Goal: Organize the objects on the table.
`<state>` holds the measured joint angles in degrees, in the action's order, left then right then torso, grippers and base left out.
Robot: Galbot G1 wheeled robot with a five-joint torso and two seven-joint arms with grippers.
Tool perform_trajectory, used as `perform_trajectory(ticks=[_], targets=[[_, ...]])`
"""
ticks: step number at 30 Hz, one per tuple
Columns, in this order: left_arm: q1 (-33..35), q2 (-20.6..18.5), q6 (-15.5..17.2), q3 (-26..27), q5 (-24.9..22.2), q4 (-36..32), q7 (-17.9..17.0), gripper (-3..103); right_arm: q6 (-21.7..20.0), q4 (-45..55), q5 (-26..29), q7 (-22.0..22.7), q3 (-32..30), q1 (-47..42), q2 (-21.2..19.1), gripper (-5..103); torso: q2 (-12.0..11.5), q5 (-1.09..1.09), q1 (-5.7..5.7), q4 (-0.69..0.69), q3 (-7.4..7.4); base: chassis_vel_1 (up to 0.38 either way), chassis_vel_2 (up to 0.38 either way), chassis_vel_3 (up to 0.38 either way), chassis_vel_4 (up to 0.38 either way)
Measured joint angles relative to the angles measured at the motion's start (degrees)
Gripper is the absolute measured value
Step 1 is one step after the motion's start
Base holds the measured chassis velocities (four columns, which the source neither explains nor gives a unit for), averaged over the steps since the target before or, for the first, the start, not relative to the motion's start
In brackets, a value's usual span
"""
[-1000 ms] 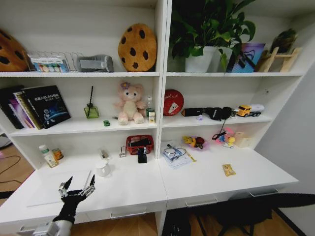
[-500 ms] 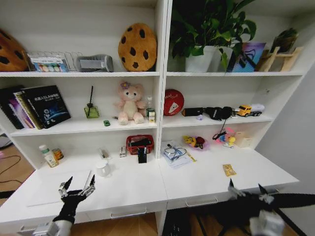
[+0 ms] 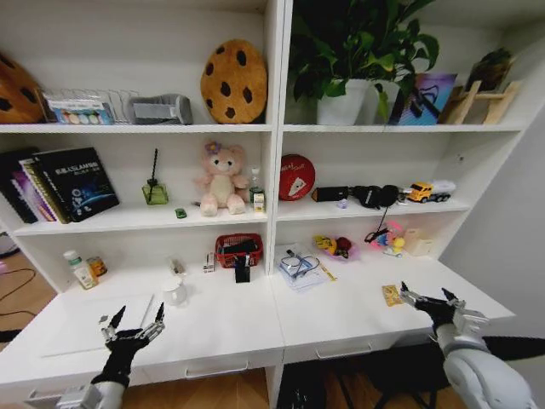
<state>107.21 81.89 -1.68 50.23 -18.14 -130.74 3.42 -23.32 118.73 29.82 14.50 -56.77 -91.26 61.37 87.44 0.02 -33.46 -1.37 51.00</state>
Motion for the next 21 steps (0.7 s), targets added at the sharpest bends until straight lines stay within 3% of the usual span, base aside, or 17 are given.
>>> perform_trajectory(ticks=[7,10,11,12,14,15,16,17,21], targets=[[0.00,0.00,0.00,0.00,0.00,0.00,0.00,100,1.47,-2.21,-0.72,-1.44,1.23,0.97,-0.73,100,0.01,0.03,0.01,0.01,0.00,-0.241,-0.216,0.225,0.236],[0.00,0.01,0.00,-0.02,0.00,0.00,0.02,100,2.64,-5.25,-2.46,-4.97,4.42,2.77,-1.88,100,0.00,0.01,0.00,0.00,0.00,-0.188,-0.198,0.185,0.183],[0.00,0.01,0.00,-0.01,0.00,0.00,0.01,100,2.90,-7.71,-3.73,-8.68,6.46,4.19,-2.83,100,0.00,0.06,0.01,0.03,0.00,-0.009,-0.128,0.152,0.159],[0.00,0.01,0.00,-0.01,0.00,0.00,0.01,100,2.90,-7.71,-3.73,-8.68,6.46,4.19,-2.83,100,0.00,0.06,0.01,0.03,0.00,-0.009,-0.128,0.152,0.159],[0.00,0.00,0.00,-0.02,0.00,0.00,0.01,100,3.32,-12.26,-6.06,-15.94,9.60,7.18,-4.82,100,-0.01,-0.02,0.00,-0.04,0.00,-0.034,-0.068,0.027,0.019],[0.00,0.00,0.00,-0.02,0.00,0.00,0.01,100,3.32,-12.26,-6.06,-15.94,9.60,7.18,-4.82,100,-0.01,-0.02,0.00,-0.04,0.00,-0.058,-0.068,-0.014,-0.030],[-0.01,0.00,0.00,-0.02,0.00,0.00,0.02,100,3.32,-14.42,-6.70,-19.14,11.20,8.83,-5.74,100,-0.01,0.02,-0.01,-0.02,0.01,0.000,0.000,0.000,0.000],[-0.01,0.00,0.00,-0.02,0.00,0.00,0.02,100,3.32,-14.42,-6.70,-19.14,11.20,8.83,-5.74,100,-0.01,0.02,-0.01,-0.02,0.01,0.000,0.000,0.000,0.000],[0.00,-0.01,0.00,0.02,0.00,0.00,0.00,100,3.18,-20.90,-6.40,-26.28,15.46,13.02,-7.83,100,0.00,-0.03,-0.01,0.04,0.00,0.050,0.083,-0.024,-0.035]])
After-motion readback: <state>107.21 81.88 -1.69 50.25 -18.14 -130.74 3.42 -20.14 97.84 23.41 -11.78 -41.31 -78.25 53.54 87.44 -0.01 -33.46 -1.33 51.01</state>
